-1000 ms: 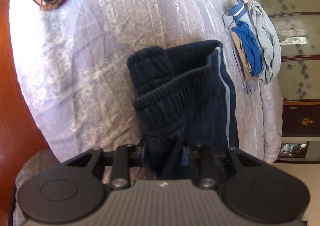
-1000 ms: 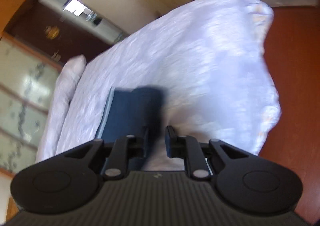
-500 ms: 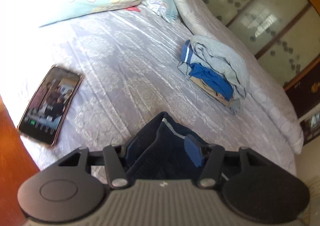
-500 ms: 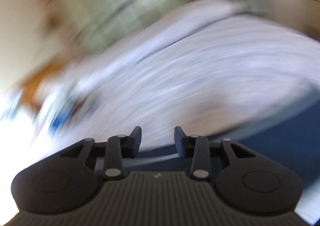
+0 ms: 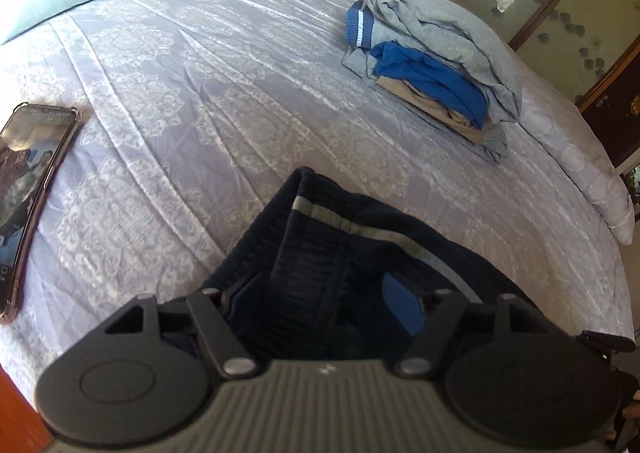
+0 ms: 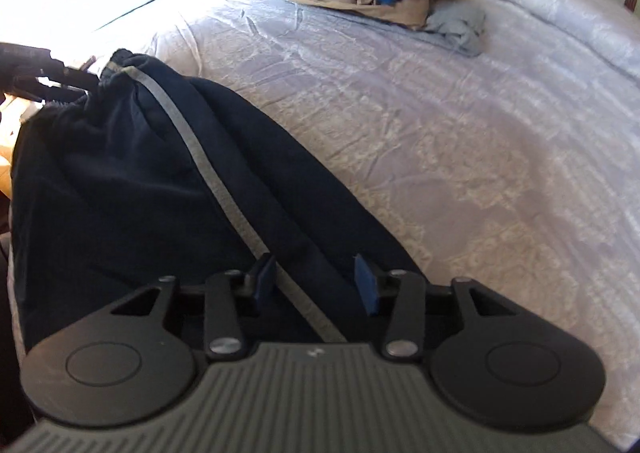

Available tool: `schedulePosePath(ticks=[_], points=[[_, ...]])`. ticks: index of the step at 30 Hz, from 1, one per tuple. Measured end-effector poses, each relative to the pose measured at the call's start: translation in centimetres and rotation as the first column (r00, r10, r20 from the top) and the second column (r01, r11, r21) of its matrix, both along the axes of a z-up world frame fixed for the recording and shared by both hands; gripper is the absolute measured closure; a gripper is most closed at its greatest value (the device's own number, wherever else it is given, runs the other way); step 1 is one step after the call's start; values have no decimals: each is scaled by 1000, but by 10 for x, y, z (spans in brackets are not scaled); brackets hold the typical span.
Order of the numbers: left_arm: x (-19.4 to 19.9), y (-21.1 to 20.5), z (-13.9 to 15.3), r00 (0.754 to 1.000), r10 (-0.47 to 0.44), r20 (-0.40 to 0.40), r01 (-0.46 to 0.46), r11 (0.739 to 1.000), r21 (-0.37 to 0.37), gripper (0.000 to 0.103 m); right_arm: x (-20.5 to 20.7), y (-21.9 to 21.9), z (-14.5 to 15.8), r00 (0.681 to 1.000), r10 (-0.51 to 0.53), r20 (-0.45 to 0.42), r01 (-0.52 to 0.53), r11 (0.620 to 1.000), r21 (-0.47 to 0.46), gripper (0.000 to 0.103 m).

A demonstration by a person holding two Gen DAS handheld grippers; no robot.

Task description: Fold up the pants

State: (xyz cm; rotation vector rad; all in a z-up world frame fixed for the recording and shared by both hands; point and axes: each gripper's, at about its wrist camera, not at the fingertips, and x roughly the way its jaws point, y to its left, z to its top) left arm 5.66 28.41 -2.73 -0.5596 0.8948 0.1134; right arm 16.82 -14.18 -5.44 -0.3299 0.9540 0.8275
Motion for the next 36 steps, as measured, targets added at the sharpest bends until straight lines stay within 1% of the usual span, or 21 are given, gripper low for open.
schedulePosePath(ticks=[1, 2, 3, 5, 8, 10, 12, 14, 15, 16, 17, 18, 19, 21, 24, 27, 30, 31, 32, 35, 36], points=[[0, 1, 0, 1000, 3, 6, -3, 1000, -4, 35, -5, -4, 4, 999, 14, -39, -13, 1000, 26, 69], [0, 2, 0, 1000, 7, 8, -7, 1000, -6, 36, -12, -4, 8, 997, 44, -68, -41, 998, 40, 89], [0, 2, 0, 1000, 12, 9, -12, 1000, -7, 36, -20, -3, 12, 998, 58, -24, -57, 998, 15, 100], [1, 3, 1, 1000, 24, 16, -23, 1000, -8, 40, -30, 0, 19, 997, 61, 55, -60, 998, -23, 100], [4, 3, 2, 999, 41, 25, -40, 999, -9, 40, -27, -1, 41, 990, -30, 135, 26, 999, 29, 100], [8, 0, -1, 998, 50, 25, -50, 999, -2, 41, -21, 4, 46, 974, -84, 209, 80, 996, 28, 100], [12, -7, -3, 998, 51, 20, -52, 998, 40, 41, -9, 15, 30, 970, -110, 216, 112, 994, 2, 100], [19, -17, -4, 999, 39, 16, -40, 991, 126, 41, 0, 27, -2, 981, -123, 152, 133, 989, -59, 97], [20, -20, -4, 999, 34, 9, -34, 988, 152, 41, -3, 30, -10, 975, -141, 174, 150, 988, -40, 90], [20, -22, -2, 999, 31, 7, -32, 987, 157, 41, -7, 32, -9, 964, -157, 216, 167, 985, -32, 87], [19, -20, 0, 999, 29, 13, -31, 988, 150, 41, -10, 34, -6, 958, -175, 226, 188, 982, -36, 79], [18, -17, 3, 999, 30, 22, -32, 990, 136, 41, -13, 32, -1, 953, -204, 225, 213, 977, -14, 71], [18, -12, 5, 999, 36, 30, -39, 992, 122, 41, -17, 27, 7, 949, -232, 213, 230, 973, 33, 69], [20, -3, 8, 999, 44, 33, -47, 995, 92, 39, -33, 7, 26, 942, -283, 180, 261, 955, 139, 67], [34, 1, 6, 1000, -30, 3, 30, 998, 53, 33, -65, -18, 41, 934, -330, 134, 293, 926, 238, 64], [48, -8, -3, 998, -54, -44, 61, 984, 165, 45, -90, -36, 39, 919, -383, 91, 344, 895, 284, 62], [53, -25, -5, 994, -101, -43, 109, 948, 299, 62, -117, -49, 25, 889, -458, 22, 433, 853, 291, 62], [52, -31, -2, 993, -113, -32, 117, 927, 356, 85, -125, -52, 20, 874, -486, 1, 465, 838, 285, 62], [52, -35, 3, 991, -136, -15, 132, 914, 385, 95, -131, -54, 14, 860, -509, -30, 496, 821, 283, 61], [64, -27, 14, 994, -108, -8, 101, 899, 426, 101, -141, -57, 7, 837, -539, -93, 542, 794, 276, 61], [69, -23, 13, 998, -68, -15, 67, 876, 478, 101, -142, -54, 8, 837, -541, -82, 542, 797, 268, 61]])
